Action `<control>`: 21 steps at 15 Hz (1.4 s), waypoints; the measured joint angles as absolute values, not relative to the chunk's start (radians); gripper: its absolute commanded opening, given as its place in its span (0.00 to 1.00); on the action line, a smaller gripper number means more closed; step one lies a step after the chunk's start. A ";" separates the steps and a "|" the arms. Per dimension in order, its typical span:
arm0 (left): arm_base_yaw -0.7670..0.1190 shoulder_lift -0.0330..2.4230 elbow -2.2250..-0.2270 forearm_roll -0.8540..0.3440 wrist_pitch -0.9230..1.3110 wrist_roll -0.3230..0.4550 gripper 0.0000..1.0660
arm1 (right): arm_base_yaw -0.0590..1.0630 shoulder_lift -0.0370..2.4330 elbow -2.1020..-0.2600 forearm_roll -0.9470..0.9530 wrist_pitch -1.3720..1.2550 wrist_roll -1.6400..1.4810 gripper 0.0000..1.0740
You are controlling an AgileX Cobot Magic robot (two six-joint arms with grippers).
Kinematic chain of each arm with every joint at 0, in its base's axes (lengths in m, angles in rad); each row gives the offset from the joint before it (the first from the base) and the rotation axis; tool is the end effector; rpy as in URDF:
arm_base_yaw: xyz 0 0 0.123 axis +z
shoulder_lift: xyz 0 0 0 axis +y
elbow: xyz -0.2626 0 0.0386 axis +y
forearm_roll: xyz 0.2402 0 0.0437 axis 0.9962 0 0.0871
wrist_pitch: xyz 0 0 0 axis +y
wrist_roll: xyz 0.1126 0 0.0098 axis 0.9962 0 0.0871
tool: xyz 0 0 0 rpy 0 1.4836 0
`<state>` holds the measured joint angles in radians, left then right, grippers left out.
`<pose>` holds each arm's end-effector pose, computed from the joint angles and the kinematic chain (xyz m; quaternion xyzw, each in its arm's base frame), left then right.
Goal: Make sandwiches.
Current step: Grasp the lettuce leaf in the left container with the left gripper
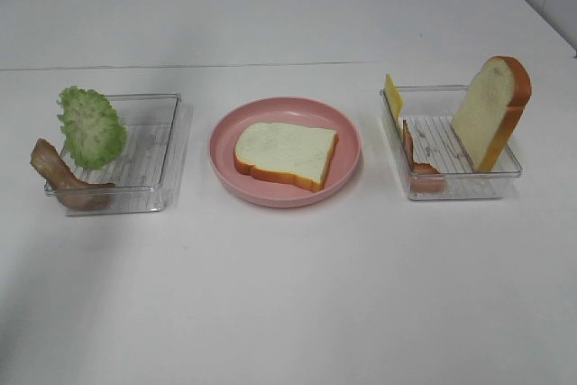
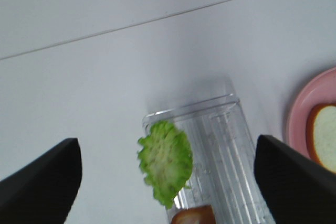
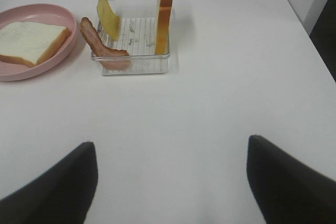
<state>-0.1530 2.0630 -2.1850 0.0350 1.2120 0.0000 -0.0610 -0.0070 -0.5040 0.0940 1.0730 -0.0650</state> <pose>0.4472 -0.0652 0.3136 0.0747 0.9569 -0.0040 0.2807 0.0261 0.0077 0.2640 -0.0041 0.8526 0.0141 0.5223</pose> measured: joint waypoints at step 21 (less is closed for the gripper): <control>-0.025 2.240 -1.819 -0.139 1.044 0.017 0.63 | -0.061 -0.007 -0.504 0.094 1.073 -0.065 0.70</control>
